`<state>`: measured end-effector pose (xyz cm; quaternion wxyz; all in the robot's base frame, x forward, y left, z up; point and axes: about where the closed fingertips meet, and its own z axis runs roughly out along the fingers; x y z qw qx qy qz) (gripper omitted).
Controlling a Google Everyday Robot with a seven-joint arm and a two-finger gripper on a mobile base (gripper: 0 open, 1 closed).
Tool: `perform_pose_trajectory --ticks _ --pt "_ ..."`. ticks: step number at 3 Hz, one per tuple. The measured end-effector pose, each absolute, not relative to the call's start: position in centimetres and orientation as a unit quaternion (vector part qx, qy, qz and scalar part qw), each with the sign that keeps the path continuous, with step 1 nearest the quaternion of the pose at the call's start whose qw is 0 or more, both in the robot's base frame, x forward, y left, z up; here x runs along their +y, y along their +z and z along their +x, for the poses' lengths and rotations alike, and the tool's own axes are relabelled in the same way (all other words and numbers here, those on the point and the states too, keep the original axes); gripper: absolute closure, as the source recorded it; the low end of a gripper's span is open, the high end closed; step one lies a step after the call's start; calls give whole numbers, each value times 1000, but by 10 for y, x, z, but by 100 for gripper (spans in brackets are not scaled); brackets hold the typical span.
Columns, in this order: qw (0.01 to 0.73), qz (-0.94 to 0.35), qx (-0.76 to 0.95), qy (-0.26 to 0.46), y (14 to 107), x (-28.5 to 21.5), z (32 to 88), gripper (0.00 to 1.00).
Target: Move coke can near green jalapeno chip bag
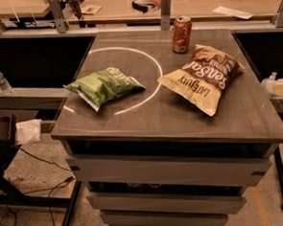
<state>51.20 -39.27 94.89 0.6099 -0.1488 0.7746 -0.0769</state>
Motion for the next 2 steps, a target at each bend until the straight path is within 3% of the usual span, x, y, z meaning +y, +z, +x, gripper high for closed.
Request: perform_pose_trajectory --ticks 2 --pt "596 -147 790 -3 954 -323 565 0"
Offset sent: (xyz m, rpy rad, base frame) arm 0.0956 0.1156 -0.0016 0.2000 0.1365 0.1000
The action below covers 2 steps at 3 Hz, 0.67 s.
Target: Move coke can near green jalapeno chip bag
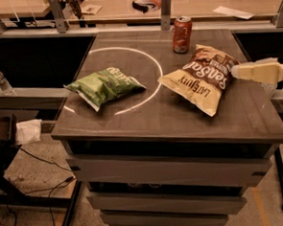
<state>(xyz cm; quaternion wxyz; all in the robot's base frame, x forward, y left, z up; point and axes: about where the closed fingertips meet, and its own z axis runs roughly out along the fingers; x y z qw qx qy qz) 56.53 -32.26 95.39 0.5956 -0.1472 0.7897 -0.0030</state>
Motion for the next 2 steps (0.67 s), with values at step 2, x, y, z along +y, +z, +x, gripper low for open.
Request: perform_pose_trajectory --ticks 2 --pt "584 -129 800 39 950 -268 601 0"
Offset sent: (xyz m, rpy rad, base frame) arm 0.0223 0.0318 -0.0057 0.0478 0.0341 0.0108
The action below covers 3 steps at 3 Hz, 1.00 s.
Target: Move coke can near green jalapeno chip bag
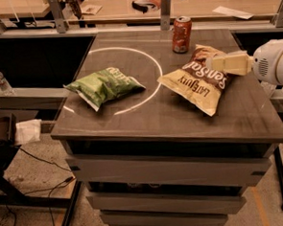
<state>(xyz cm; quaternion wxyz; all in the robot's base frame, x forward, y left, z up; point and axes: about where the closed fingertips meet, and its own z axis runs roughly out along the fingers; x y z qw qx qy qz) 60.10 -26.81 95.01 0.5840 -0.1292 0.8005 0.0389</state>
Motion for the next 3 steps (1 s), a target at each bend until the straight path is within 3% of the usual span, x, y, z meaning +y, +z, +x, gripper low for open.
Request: perform_pose_trajectory --ticks 3 --pt "605 -174 776 39 956 -206 683 0"
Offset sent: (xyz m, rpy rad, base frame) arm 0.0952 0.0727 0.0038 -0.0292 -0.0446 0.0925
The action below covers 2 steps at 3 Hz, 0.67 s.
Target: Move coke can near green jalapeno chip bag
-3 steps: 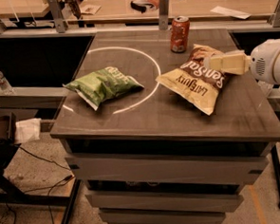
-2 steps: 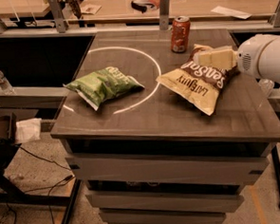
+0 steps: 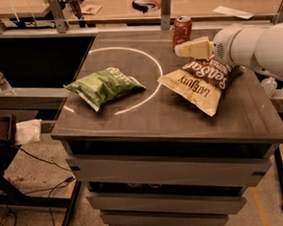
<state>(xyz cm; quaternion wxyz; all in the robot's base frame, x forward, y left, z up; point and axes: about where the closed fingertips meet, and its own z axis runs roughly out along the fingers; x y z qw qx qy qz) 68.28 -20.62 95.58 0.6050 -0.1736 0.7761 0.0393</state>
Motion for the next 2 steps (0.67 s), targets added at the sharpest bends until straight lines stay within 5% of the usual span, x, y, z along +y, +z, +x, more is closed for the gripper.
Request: perform_pose_trajectory --ticks 2 --pt "597 -218 772 22 954 -166 754 0"
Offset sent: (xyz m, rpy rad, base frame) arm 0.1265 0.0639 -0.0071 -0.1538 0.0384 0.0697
